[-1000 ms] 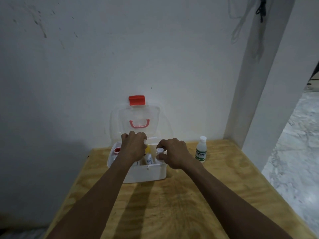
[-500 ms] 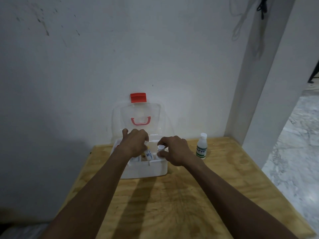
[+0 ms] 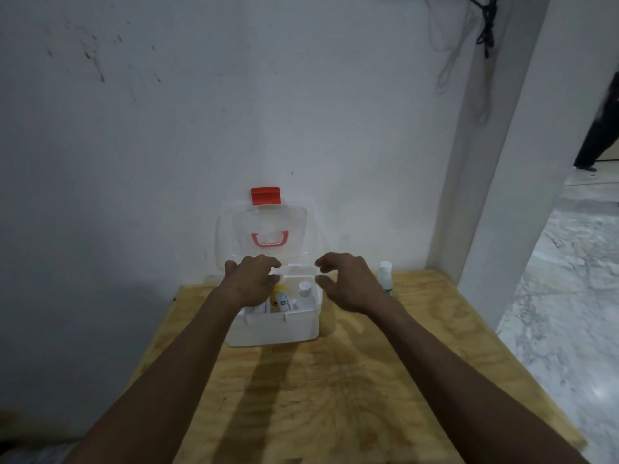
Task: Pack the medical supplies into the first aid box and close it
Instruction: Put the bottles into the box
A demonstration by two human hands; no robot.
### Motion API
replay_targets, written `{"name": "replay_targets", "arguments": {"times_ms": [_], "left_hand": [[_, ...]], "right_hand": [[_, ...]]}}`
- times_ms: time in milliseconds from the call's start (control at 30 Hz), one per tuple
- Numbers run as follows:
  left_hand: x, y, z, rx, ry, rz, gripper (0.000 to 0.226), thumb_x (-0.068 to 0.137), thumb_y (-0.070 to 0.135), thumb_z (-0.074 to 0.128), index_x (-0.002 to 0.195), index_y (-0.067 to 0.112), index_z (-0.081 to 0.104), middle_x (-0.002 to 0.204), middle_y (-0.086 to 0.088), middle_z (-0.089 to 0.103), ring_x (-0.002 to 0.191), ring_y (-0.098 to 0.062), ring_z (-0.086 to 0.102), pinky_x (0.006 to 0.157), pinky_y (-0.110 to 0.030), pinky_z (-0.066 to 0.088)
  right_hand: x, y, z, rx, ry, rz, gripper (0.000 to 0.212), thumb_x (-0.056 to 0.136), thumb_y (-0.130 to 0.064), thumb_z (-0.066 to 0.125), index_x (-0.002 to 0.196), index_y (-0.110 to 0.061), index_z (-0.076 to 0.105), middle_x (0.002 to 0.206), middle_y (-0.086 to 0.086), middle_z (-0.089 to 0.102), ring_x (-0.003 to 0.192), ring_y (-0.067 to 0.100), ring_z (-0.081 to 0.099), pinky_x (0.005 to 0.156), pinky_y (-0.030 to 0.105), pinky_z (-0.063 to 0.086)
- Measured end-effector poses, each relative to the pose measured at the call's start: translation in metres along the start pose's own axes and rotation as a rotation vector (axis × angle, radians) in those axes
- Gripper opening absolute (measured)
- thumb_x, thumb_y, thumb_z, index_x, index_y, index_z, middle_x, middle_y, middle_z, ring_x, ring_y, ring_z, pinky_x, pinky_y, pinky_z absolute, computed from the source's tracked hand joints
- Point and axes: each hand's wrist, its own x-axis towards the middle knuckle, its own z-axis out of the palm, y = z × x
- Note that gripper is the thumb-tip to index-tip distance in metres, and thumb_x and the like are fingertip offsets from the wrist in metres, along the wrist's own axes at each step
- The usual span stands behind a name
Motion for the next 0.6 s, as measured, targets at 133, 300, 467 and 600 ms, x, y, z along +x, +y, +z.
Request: {"name": "replay_targets", "arguments": {"times_ms": [133,300,467,600], "left_hand": [[-0.004,-0.01,0.005,-0.109,0.125,-0.057,0.045,0.096,0.039,0.05,0.139,0.025,0.048,0.147,-0.002,0.048,0.136,-0.026,0.042,0.11,-0.047,0.031],[-0.018,-0.025,0.027,-0.176,0.265,-0.126,0.053,0.095,0.046,0.046,0.139,0.016,0.049,0.148,-0.01,0.046,0.135,-0.031,0.042,0.105,-0.051,0.039],[-0.029,-0.028,0.048,-0.214,0.23,-0.157,0.06,0.098,0.048,0.036,0.146,0.012,0.039,0.155,-0.012,0.035,0.144,-0.03,0.03,0.113,-0.048,0.03],[-0.029,-0.027,0.052,-0.13,0.261,-0.149,0.059,0.098,0.049,0.034,0.144,0.012,0.041,0.153,-0.014,0.037,0.141,-0.032,0.035,0.111,-0.049,0.033]], "right_hand": [[0.004,0.018,-0.02,0.048,0.218,0.068,0.029,0.092,-0.018,0.064,0.121,-0.013,0.066,0.117,0.006,0.07,0.11,0.021,0.063,0.095,0.031,0.048],[0.008,0.047,-0.026,-0.077,0.317,0.223,0.04,0.095,-0.016,0.058,0.135,-0.013,0.056,0.14,0.009,0.056,0.133,0.03,0.043,0.104,0.04,0.04],[0.005,0.079,-0.014,-0.058,0.213,0.365,0.049,0.094,-0.015,0.056,0.142,-0.011,0.047,0.144,0.016,0.049,0.131,0.034,0.047,0.104,0.04,0.041],[-0.002,0.089,-0.007,0.027,0.246,0.383,0.039,0.092,-0.005,0.051,0.131,-0.009,0.053,0.108,0.021,0.067,0.098,0.038,0.066,0.079,0.041,0.056]]}}
